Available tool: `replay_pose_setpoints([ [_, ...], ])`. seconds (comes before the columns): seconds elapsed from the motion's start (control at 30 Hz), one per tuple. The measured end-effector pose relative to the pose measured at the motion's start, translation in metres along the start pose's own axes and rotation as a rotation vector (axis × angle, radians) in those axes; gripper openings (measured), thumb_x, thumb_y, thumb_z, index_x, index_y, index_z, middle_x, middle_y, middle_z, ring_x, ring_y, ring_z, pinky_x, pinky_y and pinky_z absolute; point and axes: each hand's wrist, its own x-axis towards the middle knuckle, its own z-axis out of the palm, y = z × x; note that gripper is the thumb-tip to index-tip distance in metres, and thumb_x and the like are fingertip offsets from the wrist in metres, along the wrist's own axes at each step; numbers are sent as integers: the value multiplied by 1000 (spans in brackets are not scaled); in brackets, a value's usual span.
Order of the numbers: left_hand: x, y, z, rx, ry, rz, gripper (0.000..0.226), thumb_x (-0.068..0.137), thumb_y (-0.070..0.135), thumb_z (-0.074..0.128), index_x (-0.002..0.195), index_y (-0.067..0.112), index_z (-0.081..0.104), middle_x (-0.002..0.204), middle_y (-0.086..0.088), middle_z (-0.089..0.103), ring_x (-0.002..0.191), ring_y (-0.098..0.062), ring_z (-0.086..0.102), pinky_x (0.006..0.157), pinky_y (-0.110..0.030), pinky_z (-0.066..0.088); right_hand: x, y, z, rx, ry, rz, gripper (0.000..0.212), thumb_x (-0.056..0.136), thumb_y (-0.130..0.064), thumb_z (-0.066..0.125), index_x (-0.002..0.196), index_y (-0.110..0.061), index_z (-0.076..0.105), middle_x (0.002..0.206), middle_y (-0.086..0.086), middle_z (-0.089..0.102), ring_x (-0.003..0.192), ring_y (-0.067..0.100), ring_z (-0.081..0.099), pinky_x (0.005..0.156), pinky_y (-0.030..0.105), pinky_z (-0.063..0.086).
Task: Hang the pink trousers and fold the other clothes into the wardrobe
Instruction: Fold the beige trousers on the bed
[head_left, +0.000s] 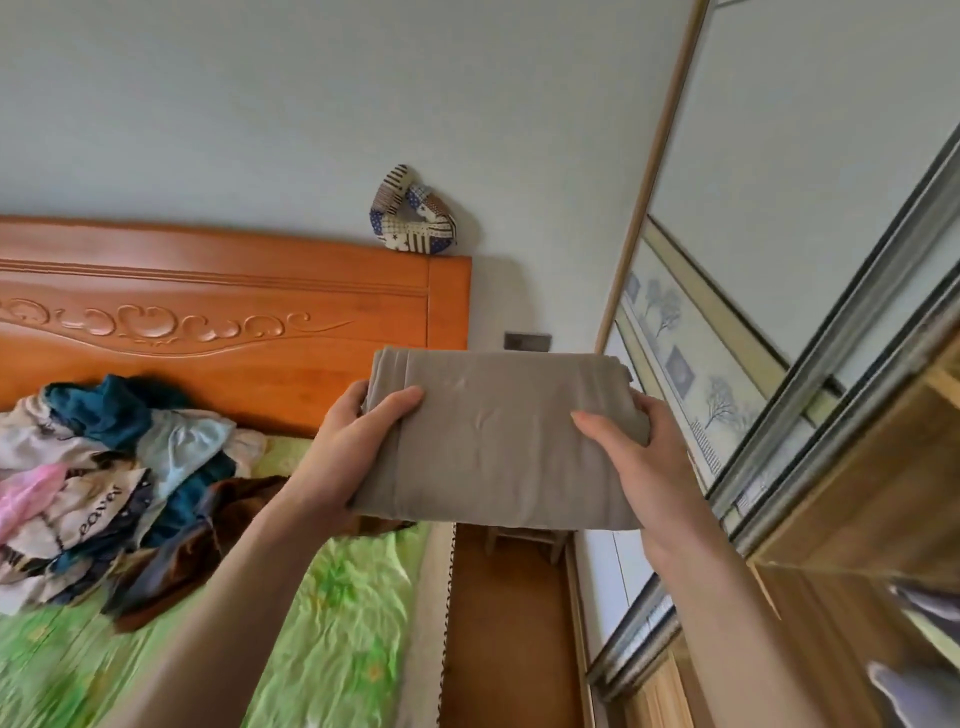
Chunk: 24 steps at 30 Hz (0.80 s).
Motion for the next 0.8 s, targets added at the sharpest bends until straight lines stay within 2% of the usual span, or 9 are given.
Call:
replay_pose_setpoints([
  [0.1,15,6,25,32,-72,-7,35,91,41,75,122,26,66,99,1,80,84,-16,78,62,-29,60,6,-5,-20,1,57,5,51,88,-35,79,130,-32,50,118,-9,67,99,8,70,74,27,54],
  [0.27,50,20,72,55,-241,-48,42,88,44,76,124,26,66,110,-7,78,93,-26,77,75,-41,61,9,-15,-53,-38,208,-5,50,90,-42,76,130,-36,47,113,-14,63,88,-1,67,60,17,51],
  [0.4,79,28,117,72,-415,-72,39,89,43,76,122,22,68,108,-8,78,88,-23,78,71,-39,60,6,-26,-78,-53,370,4,55,91,-46,73,136,-37,44,116,-12,61,97,6,64,67,25,48],
  [0.53,90,33,166,89,-610,-92,30,94,39,71,119,24,67,96,-4,79,79,-18,78,60,-30,60,-7,-30,-100,-36,567,16,59,88,-46,75,137,-36,45,119,-10,60,102,11,62,74,31,48],
  [0.7,81,36,216,123,-796,-98,33,92,43,73,119,26,69,99,-5,80,89,-26,78,72,-39,60,-41,-32,-126,27,732,18,59,87,-46,77,136,-43,44,120,-9,62,106,14,64,88,39,57],
  [0.8,63,39,241,105,-868,-119,36,91,42,74,120,22,71,107,-10,79,94,-30,76,77,-43,58,-70,-43,-144,40,783,-3,60,88,-46,75,140,-43,45,121,-10,63,106,12,65,82,35,56],
])
